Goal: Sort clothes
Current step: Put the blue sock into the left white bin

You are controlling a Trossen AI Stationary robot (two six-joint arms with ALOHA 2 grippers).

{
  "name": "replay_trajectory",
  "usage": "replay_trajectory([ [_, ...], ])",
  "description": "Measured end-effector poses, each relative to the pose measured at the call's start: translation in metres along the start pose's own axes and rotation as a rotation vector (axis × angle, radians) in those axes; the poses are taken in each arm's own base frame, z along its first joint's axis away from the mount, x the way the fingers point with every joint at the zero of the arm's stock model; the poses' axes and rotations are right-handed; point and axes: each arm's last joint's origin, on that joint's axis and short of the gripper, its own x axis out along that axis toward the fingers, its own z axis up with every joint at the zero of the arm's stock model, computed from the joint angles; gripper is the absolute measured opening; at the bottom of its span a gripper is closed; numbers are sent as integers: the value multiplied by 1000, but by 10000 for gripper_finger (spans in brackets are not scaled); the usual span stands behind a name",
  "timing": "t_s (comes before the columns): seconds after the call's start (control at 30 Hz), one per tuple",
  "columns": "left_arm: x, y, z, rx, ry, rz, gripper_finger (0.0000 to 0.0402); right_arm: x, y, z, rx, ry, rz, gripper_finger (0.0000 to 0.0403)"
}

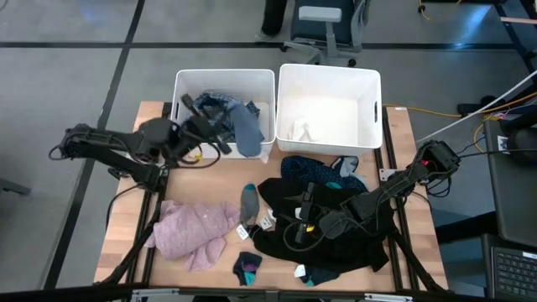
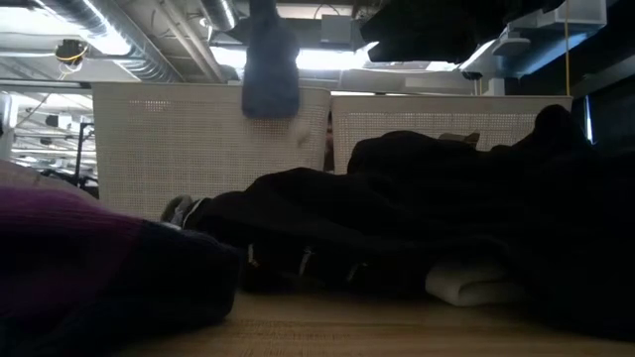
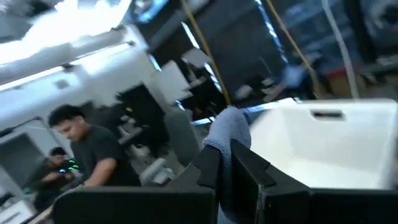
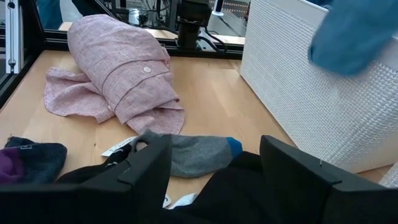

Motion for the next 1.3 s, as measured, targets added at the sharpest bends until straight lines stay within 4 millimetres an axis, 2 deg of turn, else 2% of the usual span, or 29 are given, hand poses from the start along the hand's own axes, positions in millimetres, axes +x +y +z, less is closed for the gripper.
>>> replay_trajectory([
  [0.27,25,30,-7,57,-17,164,15,0,0,0,0,0,0,245],
  [0.57,62,59,-43,-179,88,325,15,0,0,0,-2,1,0,245],
  [0.7,76,58,-65,-270,187,334,15,0,0,0,-6,4,-1,245],
  [0.83,88,49,-86,-243,303,293,15,0,0,-1,-7,5,-1,245],
  [1.03,96,44,-108,-246,419,211,15,0,0,-1,-7,5,-1,245],
  [1.3,98,52,-127,-283,521,100,25,0,0,-1,-6,5,-1,245],
])
